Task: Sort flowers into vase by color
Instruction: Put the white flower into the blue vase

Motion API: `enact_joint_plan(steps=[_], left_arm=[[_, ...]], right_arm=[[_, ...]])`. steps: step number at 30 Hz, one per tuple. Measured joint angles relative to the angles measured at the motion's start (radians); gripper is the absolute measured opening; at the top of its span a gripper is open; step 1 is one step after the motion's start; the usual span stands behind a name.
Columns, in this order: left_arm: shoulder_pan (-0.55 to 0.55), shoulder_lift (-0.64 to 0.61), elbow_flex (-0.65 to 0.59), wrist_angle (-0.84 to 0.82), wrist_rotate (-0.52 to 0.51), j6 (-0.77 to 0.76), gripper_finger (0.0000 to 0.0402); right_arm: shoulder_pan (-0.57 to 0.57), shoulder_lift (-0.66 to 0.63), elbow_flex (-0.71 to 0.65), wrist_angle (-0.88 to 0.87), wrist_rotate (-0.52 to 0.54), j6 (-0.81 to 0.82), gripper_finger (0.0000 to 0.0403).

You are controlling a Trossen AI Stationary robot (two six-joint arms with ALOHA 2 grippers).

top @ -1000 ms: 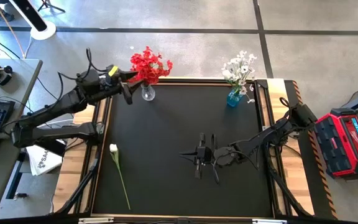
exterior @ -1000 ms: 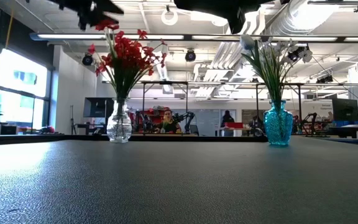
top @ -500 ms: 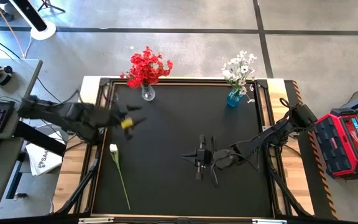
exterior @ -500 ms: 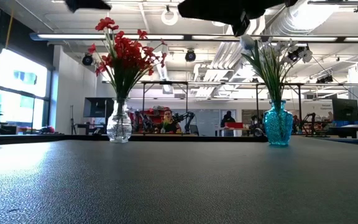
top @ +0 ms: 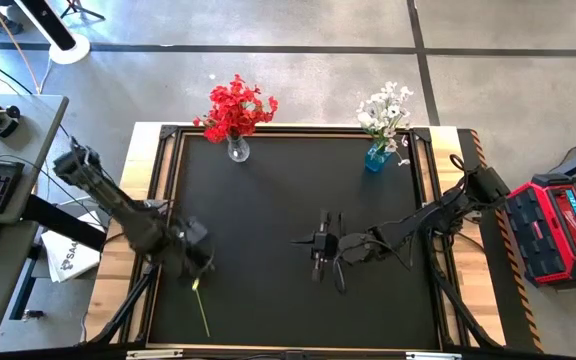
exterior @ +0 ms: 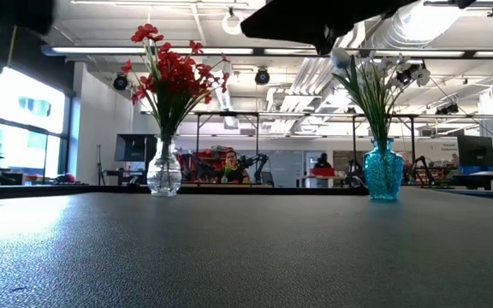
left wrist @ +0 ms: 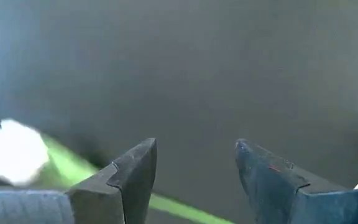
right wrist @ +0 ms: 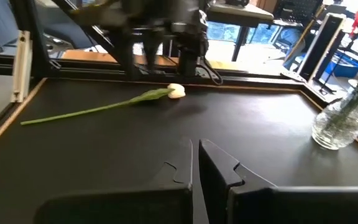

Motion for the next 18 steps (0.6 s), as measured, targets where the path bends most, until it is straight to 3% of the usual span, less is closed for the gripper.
enact_joint_plan(steps=[6,9,13,18], left_arm=[[-0.173,0.145,0.0,0.004,0.122,-0.402,0.0204],[-0.231,0.197,0.0,-0.014,0.106,-0.552,0.0204],[-0.266,0.268,0.0,-0.034,0.022,-0.666,0.0204],[-0.26,0.329,0.0,-0.098,0.135,-0.732,0.0204]], right_arm=[[-0.006,0.0,0.0,-0.015,0.0,0.01,0.0],[-0.006,0.0,0.0,-0.017,0.0,0.019,0.0],[-0.008,0.0,0.0,-0.017,0.0,0.024,0.0],[-0.008,0.0,0.0,-0.018,0.0,0.052,0.0]])
